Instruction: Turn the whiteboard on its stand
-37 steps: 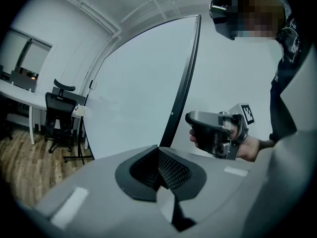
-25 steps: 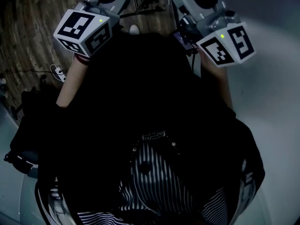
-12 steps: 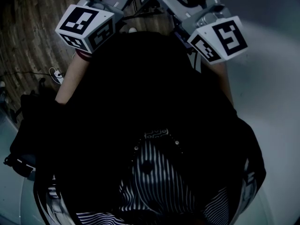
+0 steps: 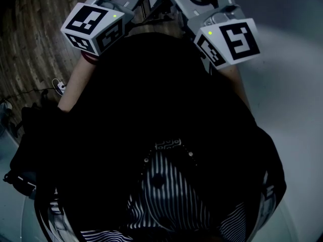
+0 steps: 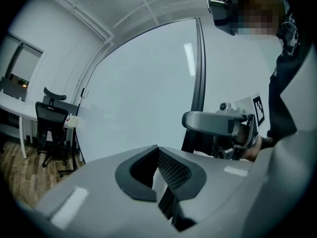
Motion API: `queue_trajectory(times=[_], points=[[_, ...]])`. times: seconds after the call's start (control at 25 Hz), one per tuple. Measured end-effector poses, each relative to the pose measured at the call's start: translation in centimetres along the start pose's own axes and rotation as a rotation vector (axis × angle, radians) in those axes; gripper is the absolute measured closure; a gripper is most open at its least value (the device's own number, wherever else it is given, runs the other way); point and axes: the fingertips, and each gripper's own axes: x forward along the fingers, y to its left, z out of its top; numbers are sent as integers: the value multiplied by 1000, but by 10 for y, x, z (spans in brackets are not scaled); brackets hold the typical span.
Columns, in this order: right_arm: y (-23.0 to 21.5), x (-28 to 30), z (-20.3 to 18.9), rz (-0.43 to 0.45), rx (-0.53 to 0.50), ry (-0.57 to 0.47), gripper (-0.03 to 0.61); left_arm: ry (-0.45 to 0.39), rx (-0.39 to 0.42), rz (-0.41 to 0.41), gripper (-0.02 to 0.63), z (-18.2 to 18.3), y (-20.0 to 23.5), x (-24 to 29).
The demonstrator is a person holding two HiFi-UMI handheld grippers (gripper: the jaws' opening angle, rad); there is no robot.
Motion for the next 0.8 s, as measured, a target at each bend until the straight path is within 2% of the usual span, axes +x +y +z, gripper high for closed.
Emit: queue_trajectory(times=[0.04, 0.16, 0.36, 0.56, 0.8], points=[[-1, 1, 3, -5, 7, -2, 417, 1, 5, -1, 626, 3, 1, -1], [3, 4, 9, 2, 30, 6, 422, -1, 6, 1, 626, 11, 4, -7], [3, -3, 3, 12, 73, 0, 422, 15, -13, 20, 626, 1, 10, -14], [-3, -7, 3, -25, 70, -6, 436, 45, -27, 49, 626, -6, 19, -19], [4, -29, -17, -85, 50, 21, 449, 80, -46, 18, 626, -37, 0, -12]])
